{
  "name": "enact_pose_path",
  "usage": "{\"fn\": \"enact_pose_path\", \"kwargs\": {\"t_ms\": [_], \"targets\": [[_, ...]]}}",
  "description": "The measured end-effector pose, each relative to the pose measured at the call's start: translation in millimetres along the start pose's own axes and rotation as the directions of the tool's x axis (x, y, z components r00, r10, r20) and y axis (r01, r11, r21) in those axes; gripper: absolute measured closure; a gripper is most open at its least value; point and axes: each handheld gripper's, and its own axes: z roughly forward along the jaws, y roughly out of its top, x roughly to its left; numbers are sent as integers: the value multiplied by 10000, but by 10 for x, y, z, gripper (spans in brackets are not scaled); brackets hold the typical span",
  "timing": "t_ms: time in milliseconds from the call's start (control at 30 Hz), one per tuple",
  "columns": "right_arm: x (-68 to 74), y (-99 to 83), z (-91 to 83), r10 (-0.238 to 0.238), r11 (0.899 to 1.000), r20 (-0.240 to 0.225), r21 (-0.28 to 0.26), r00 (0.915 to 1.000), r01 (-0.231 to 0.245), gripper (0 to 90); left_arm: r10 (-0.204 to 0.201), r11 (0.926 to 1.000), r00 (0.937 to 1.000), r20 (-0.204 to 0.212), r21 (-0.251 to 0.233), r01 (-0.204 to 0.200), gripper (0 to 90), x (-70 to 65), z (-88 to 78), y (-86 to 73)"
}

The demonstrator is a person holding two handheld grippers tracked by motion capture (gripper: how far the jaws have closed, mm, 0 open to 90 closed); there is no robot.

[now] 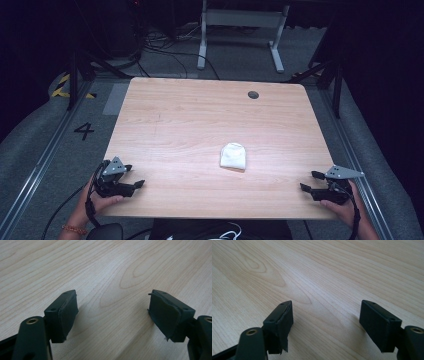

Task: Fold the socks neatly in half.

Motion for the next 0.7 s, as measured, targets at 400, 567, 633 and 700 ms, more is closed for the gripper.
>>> {"fn": "enact_pose_path", "kwargs": {"t_ms": [400, 567, 633, 700], "targets": [[-3, 2, 3, 110, 9999, 113, -4, 9999, -110, 277, -306, 9995, 9994, -187, 52, 307, 162, -31, 36, 26], [-6, 2, 2, 151, 9999, 90, -7, 9998, -151, 282, -295, 9995, 9994, -201, 60, 297, 160, -30, 36, 26], [-6, 2, 2, 145, 9999, 89, -11, 9999, -145, 282, -294, 9995, 9993, -219, 69, 296, 158, -29, 36, 27], [-5, 2, 2, 146, 9999, 93, -11, 9999, -146, 281, -255, 9996, 9995, -209, 86, 257, 152, -26, 39, 30]]}}
